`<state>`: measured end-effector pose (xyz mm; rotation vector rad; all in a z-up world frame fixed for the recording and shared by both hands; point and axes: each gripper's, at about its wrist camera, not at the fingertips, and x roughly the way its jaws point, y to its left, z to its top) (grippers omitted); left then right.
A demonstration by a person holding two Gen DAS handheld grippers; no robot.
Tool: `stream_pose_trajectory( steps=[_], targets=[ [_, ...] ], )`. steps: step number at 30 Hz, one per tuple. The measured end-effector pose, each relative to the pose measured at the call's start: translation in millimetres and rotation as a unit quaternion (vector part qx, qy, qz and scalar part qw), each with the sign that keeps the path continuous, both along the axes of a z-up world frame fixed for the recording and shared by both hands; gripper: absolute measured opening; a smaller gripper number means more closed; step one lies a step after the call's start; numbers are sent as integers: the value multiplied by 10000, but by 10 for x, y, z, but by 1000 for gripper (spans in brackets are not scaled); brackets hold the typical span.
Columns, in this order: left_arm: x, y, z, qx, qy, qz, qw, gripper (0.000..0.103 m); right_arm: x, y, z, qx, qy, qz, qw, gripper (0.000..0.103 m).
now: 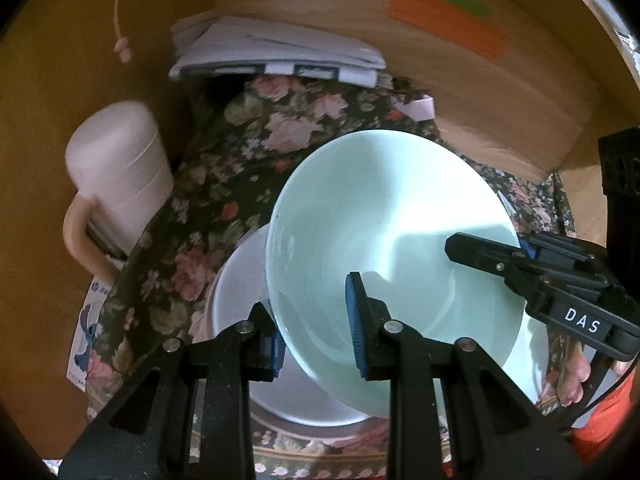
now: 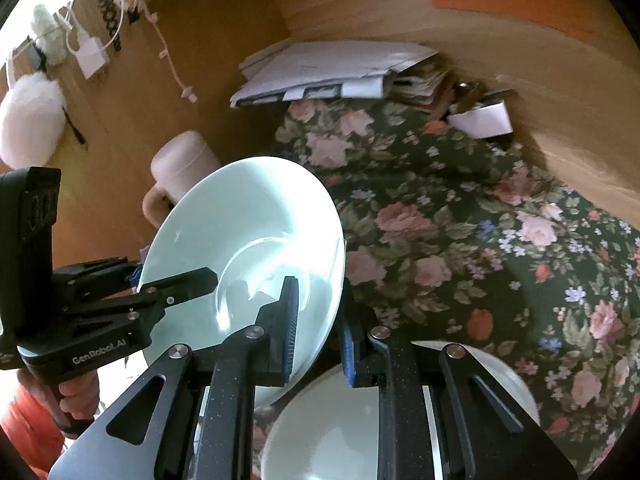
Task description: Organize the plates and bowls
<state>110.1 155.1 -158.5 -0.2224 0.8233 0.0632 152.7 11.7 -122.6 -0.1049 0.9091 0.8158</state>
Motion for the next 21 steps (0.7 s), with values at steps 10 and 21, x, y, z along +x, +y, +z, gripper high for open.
stream_pose_trajectory(
  steps=[10,21],
  targets=[
    [-162,113,-182,30,131,87,9999,27,-59,182,-207,-128,196,193,9995,17],
    [-183,174,-255,53,187,194,9996,27,-53,256,-286,-152,275,284,9991,18]
  ],
)
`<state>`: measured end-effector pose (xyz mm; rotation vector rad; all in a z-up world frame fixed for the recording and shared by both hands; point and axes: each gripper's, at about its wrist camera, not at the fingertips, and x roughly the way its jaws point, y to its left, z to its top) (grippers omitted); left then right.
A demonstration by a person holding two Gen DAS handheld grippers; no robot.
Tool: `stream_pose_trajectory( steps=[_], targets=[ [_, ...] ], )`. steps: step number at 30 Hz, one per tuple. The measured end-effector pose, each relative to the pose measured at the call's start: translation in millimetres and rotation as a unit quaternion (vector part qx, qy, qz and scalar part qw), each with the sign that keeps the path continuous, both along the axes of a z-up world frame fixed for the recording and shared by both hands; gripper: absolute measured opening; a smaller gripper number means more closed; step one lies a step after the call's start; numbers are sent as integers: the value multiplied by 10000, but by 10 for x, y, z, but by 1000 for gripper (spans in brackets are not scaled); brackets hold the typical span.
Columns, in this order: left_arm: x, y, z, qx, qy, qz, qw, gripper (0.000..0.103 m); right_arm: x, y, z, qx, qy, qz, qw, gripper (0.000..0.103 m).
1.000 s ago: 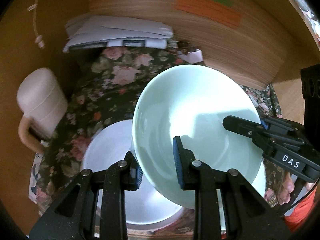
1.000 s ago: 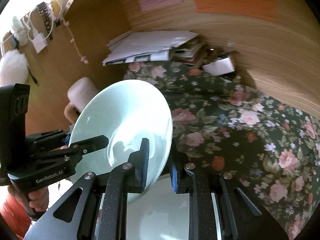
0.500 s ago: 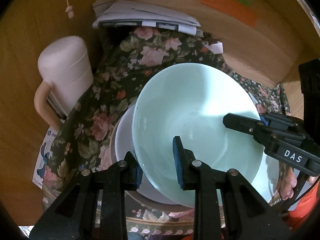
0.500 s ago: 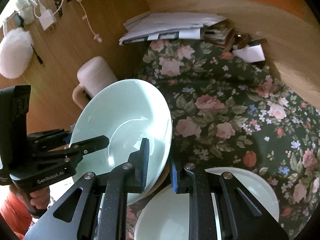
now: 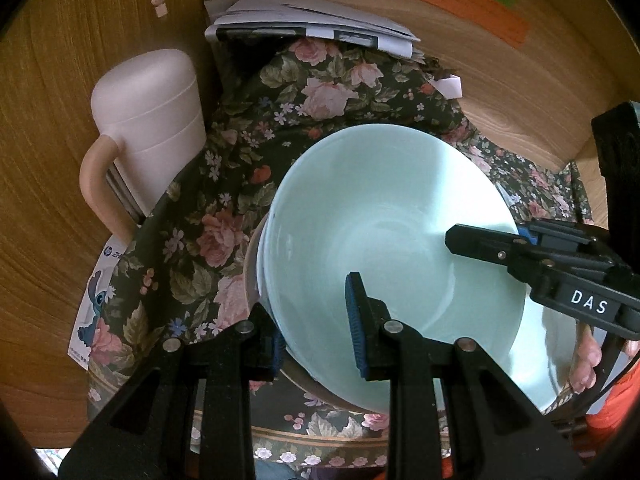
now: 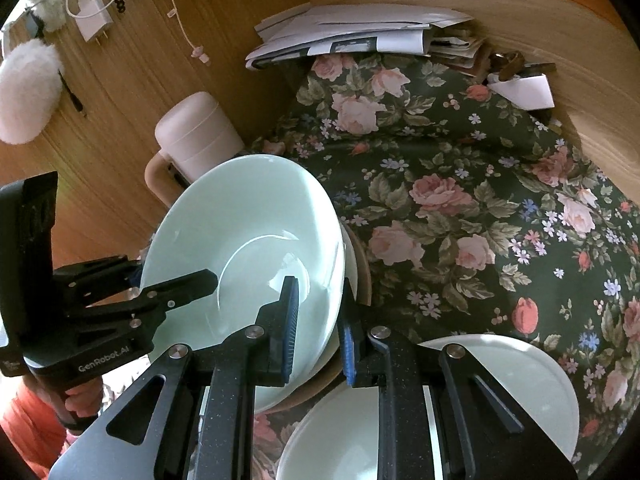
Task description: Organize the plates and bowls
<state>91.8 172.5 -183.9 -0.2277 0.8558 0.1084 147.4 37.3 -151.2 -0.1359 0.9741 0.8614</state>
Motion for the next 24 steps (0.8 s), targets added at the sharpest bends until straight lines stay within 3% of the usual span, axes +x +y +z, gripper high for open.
stream_pose_trajectory(
  steps=[4,8,18,24],
  targets=[
    [7,-14,-3,128,-6,9,9999,27,-32,-7,36,-44,-75,42,10000,20],
    [47,-14,-20,179,22,54,9998,27,-114,-46,127,-197,-554,-60,9983,23],
    [111,-32,14,203,39,49,9998,27,-59,-114,88,-171,-460,-78,9988,24],
    [140,-24,25,67,107,43,9999,33,-61,-153,96,-120,-427,-136,9989,40]
  ],
)
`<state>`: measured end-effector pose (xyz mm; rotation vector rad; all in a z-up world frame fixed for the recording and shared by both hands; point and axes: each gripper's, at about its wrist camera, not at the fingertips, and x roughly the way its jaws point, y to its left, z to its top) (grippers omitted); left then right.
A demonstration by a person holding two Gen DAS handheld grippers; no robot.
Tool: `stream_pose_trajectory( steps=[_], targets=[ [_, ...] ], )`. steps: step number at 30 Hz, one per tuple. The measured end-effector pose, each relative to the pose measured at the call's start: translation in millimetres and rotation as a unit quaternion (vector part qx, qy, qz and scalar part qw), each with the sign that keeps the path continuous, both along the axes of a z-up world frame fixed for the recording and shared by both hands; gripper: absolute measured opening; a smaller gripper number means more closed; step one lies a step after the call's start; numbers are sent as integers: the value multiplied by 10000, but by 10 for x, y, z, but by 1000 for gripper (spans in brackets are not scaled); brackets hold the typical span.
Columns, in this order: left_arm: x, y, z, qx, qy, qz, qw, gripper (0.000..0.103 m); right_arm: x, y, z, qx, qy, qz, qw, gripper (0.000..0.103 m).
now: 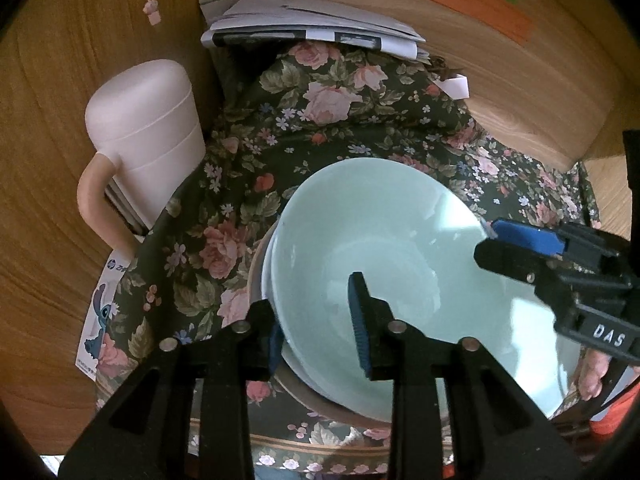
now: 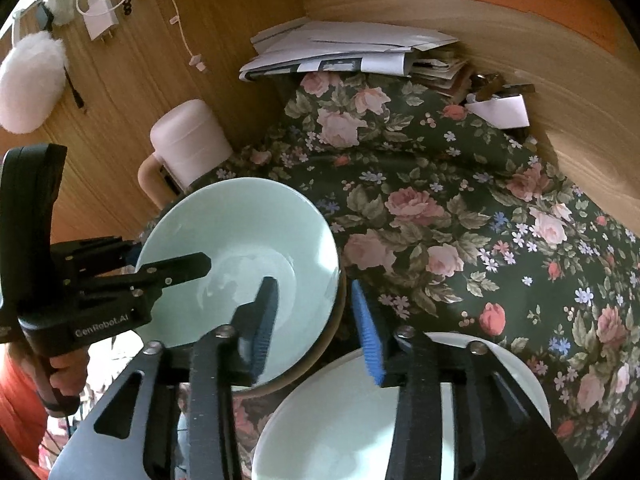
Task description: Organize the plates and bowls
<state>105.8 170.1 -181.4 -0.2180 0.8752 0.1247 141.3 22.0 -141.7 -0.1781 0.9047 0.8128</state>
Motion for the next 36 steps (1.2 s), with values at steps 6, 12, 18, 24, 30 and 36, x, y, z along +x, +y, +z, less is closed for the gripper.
stream_pose_trajectory(
  steps=[6,12,18,24,30,36],
  targets=[
    [27,-10,91,91,26,-20,10000,43,-16,-20,34,47,-4,0,10000,45],
    [-55,-62,255,801,-337,89,9962,57,-32,-13,27,12,19,18,10000,45],
    [-91,15,288,725,-329,120,9968,61,-22,12,3,-30,79,38,10000,45],
    [-183,146,98,300,-120,255,9992,61,1,85,-93,-198,178,144,9995,45],
    [-260,190,-69,-52,11,174,9998,61,51,175,-222,-328,395,242,9984,45],
    [-224,205,-187,-363,90,70,9993,61,74,276,-313,-429,560,287,9971,45]
  ],
)
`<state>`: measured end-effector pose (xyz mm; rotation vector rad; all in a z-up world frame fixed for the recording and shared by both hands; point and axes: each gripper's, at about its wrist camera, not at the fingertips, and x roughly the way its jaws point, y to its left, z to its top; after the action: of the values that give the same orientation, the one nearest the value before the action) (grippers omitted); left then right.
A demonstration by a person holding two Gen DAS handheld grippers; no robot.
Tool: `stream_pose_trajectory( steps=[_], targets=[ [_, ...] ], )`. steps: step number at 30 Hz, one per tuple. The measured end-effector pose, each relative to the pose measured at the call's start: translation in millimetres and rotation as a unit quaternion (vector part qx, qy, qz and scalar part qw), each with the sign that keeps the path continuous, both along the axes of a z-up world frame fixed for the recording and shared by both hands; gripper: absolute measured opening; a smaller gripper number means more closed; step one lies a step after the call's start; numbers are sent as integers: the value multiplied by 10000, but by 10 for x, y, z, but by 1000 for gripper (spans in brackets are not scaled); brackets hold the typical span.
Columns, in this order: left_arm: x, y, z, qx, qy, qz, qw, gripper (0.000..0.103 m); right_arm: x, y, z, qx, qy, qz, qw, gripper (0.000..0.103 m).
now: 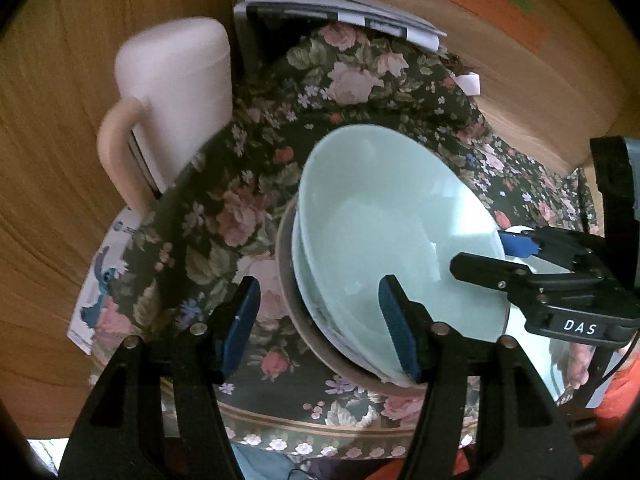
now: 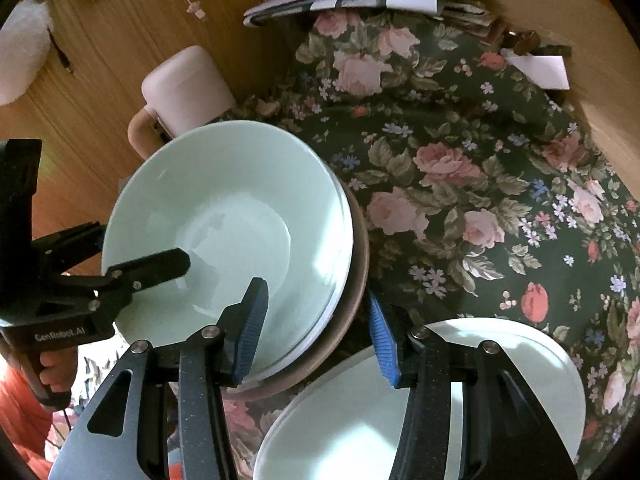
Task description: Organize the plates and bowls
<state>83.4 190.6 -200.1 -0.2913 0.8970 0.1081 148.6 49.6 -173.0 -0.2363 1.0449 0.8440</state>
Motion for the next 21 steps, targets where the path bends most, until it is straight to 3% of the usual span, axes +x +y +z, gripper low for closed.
stream_pose_trajectory(
  steps=[5,9,13,21],
  targets=[
    [29,-23,-79,-120,42,-111,9999,58,4,87,-36,-34,98,68,9999,45],
    [47,-47,-95,-228,27,-185,9996,49,26,128,-80,-113,97,58,9999,41],
    [31,-69,-79,-186,-27,-128,9997,49,68,118,-116,-94,213,1,9997,36],
    [52,-108,-1,-107,-8,36,9999,47,101,106,-147,-24,311,-198,9993,35]
  ],
)
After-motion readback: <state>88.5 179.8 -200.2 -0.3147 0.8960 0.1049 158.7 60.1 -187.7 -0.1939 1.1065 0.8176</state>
